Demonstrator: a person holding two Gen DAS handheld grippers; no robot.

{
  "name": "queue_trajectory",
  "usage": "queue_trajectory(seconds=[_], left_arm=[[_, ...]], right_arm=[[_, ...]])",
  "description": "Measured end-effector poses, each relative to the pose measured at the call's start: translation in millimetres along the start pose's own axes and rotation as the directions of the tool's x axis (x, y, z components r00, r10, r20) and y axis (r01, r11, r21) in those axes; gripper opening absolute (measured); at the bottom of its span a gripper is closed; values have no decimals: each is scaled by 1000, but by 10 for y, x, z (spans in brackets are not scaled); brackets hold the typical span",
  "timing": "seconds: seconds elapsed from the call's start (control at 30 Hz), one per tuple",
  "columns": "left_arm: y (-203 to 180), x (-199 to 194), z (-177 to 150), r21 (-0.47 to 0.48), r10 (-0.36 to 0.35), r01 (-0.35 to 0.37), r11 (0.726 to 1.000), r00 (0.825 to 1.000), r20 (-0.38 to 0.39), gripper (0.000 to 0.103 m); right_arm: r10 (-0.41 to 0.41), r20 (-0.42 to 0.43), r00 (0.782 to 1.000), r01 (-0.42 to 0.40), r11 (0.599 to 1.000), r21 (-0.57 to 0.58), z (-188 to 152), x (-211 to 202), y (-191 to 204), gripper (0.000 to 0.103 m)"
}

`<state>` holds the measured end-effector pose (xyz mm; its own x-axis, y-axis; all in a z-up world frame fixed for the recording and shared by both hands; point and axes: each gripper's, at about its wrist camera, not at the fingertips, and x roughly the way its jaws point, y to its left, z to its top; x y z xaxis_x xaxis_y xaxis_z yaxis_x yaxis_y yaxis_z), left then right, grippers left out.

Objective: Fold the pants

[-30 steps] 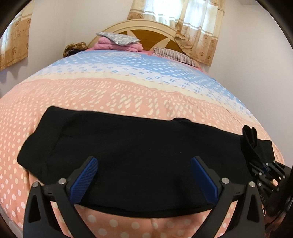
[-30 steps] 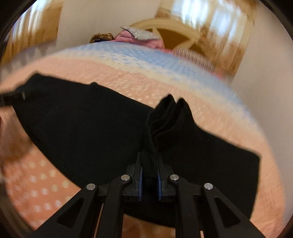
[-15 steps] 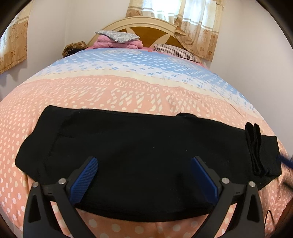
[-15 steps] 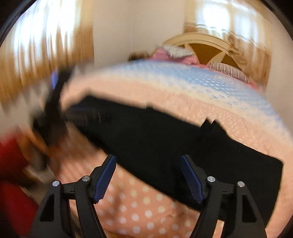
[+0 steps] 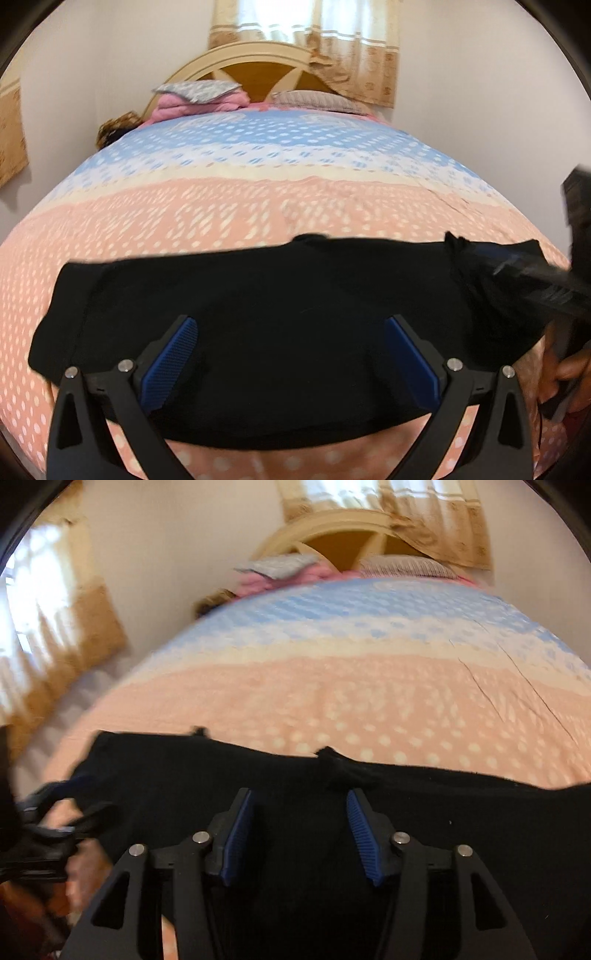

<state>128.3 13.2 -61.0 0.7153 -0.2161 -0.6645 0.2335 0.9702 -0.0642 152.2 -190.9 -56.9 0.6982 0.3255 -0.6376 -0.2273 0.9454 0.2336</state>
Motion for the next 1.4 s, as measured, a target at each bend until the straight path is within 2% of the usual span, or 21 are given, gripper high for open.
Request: queue_trajectory(seconds=[0.07, 0.1, 0.17, 0.2, 0.23, 0.33, 0.43, 0.5, 0.6, 0.67, 0.77, 0.9, 0.97, 1.03, 1.1, 1.17, 1.2, 1.3, 1.4], left_arm=[[-142, -14, 73, 39, -26, 25, 999, 999, 20, 103], [-257, -16, 129, 68, -46, 44, 997, 998, 33, 103], [-415, -6, 198, 98, -78, 73, 992, 996, 45, 103], [-535, 10, 244, 116, -105, 99, 988, 993, 49, 103], [-641, 28, 276, 128, -129, 122, 984, 990, 50, 103], [-975, 112, 348, 155, -191, 182, 971, 981, 42, 103], [-1280, 227, 368, 174, -204, 196, 965, 979, 31, 103], [-1395, 369, 305, 185, -157, 156, 970, 988, -14, 103], [-1380, 581, 78, 180, -98, 118, 977, 988, -118, 103], [-1306, 553, -8, 151, -119, 134, 979, 988, -100, 103], [-1287, 492, 3, 162, -125, 139, 977, 987, -97, 103], [-1198, 351, 62, 155, -148, 160, 975, 985, -87, 103], [-1064, 238, 84, 167, -133, 138, 976, 990, -42, 103], [-797, 122, 89, 149, -104, 103, 983, 995, 0, 103], [-461, 16, 76, 95, -50, 48, 994, 999, 19, 103], [-139, -83, 48, 48, 19, -21, 999, 999, 34, 103], [56, -153, 29, 23, 64, -65, 998, 997, 45, 103], [573, -345, -27, -51, 183, -180, 982, 981, 65, 103], [1039, -485, -76, -132, 285, -274, 953, 956, 69, 103]], right_arm=[[14, 113, 994, -18, 999, 36, 37, -327, -92, 55], [-16, 168, 986, 4, 998, 66, 42, -559, -222, 55], [-95, 210, 973, 62, 986, 156, 95, -859, -582, 52], [-127, 217, 968, 84, 976, 199, 72, -957, -746, 42], [-166, 215, 963, 113, 965, 239, 37, -1054, -920, 29], [-262, 141, 955, 213, 933, 292, -101, -1120, -1288, 21], [-238, 65, 969, 205, 922, 329, -182, -930, -1508, 21], [-267, -22, 963, 258, 899, 353, -215, -695, -1626, 21], [-306, -24, 952, 292, 881, 372, -271, -547, -1739, 19], [-327, -22, 945, 312, 879, 362, -256, -486, -1769, 19], [-349, -14, 937, 335, 886, 321, -289, -479, -1704, 19], [-358, 49, 932, 326, 891, 315, -279, -546, -1649, 20], [-361, 103, 927, 307, 886, 346, -274, -718, -1575, 20], [-351, 195, 916, 278, 905, 322, -243, -919, -1358, 20], [-291, 228, 929, 229, 937, 262, -196, -941, -1043, 20], [-172, 214, 961, 131, 972, 196, -162, -788, -633, 20], [-140, 202, 969, 107, 980, 168, -157, -705, -480, 20], [-46, 157, 987, 39, 998, 52, -177, -369, 97, 20], [0, 96, 995, 2, 1000, -23, -268, -37, 498, 20]])
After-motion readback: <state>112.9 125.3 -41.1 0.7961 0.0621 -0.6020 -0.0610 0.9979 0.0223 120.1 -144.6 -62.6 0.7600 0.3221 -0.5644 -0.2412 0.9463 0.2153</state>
